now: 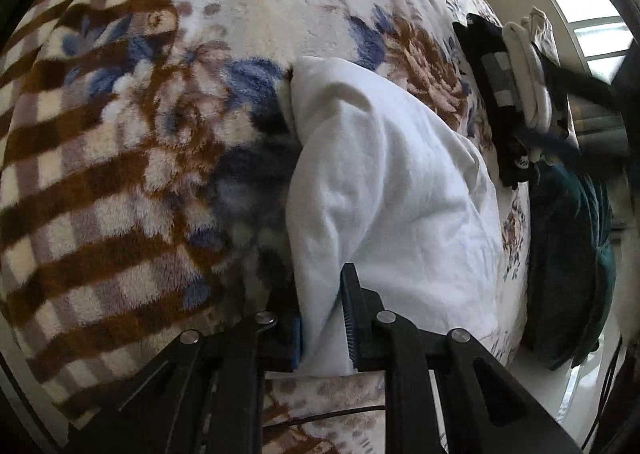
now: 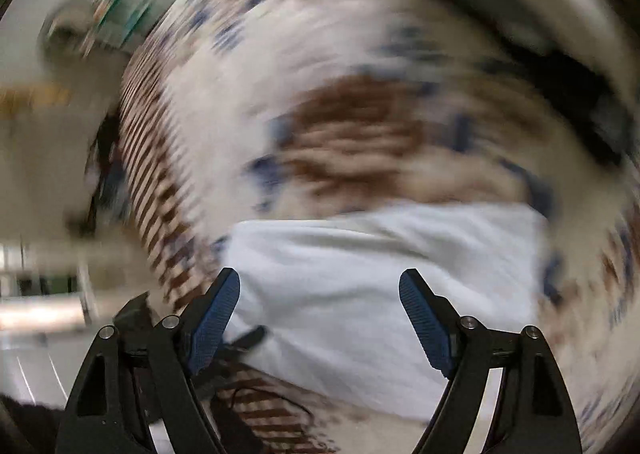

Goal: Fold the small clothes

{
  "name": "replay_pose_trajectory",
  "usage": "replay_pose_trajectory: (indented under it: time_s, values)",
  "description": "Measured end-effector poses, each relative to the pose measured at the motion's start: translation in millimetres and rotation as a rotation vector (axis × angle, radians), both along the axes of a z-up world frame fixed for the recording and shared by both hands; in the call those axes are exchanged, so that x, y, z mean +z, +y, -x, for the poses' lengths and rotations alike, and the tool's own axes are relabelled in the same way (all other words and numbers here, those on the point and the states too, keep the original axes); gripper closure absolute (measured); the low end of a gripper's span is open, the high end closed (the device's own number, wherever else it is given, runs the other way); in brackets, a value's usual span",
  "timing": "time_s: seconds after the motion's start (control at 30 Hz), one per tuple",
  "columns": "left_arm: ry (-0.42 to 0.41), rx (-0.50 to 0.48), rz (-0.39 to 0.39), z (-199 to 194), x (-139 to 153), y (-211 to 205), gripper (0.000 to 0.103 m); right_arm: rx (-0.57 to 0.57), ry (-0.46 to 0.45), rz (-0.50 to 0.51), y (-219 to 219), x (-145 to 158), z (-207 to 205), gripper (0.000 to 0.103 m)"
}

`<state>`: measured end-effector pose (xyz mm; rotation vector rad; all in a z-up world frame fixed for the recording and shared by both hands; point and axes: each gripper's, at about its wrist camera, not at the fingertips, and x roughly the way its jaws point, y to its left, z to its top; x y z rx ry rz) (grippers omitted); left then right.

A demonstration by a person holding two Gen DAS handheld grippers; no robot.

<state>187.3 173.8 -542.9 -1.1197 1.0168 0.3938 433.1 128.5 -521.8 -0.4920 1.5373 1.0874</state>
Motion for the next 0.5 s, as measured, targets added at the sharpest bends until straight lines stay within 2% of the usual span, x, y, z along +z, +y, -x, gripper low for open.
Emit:
replay_pose_trajectory:
  time_s: [0.03, 0.13, 0.2, 0.27, 0.33, 0.4, 0.47, 0.5]
  values:
    - [-0.005, 0.004, 0.004, 2, -1, 0, 0.089, 0.118, -0.014, 0.036, 30, -12, 21, 0.019]
    - [-0.015, 0.007, 0.006, 3, -2, 0, 0.089, 0.371, -0.067, 0.162, 90, -48, 73, 0.019]
    - [-0.017, 0.002, 0.001, 5, -4, -1, 0.089, 0.543, -0.181, 0.263, 112, -73, 105, 0.019]
    - [-0.018, 0.006, 0.011, 5, -6, -3, 0.089, 0.634, -0.306, 0.33, 125, -88, 118, 0.019]
    - [-0.024, 0.013, 0.03, 9, -8, -3, 0.089, 0.584, -0.374, 0.33, 136, -87, 107, 0.019]
    - [-0.024, 0.017, 0.041, 11, -8, -3, 0.088, 0.454, -0.388, 0.32, 145, -78, 82, 0.019]
    - [-0.017, 0.018, 0.079, 15, -8, 1, 0.087, 0.352, -0.365, 0.292, 148, -64, 57, 0.019]
    - [-0.019, 0.024, 0.114, 19, -7, 5, 0.085, 0.313, -0.32, 0.274, 146, -56, 47, 0.019]
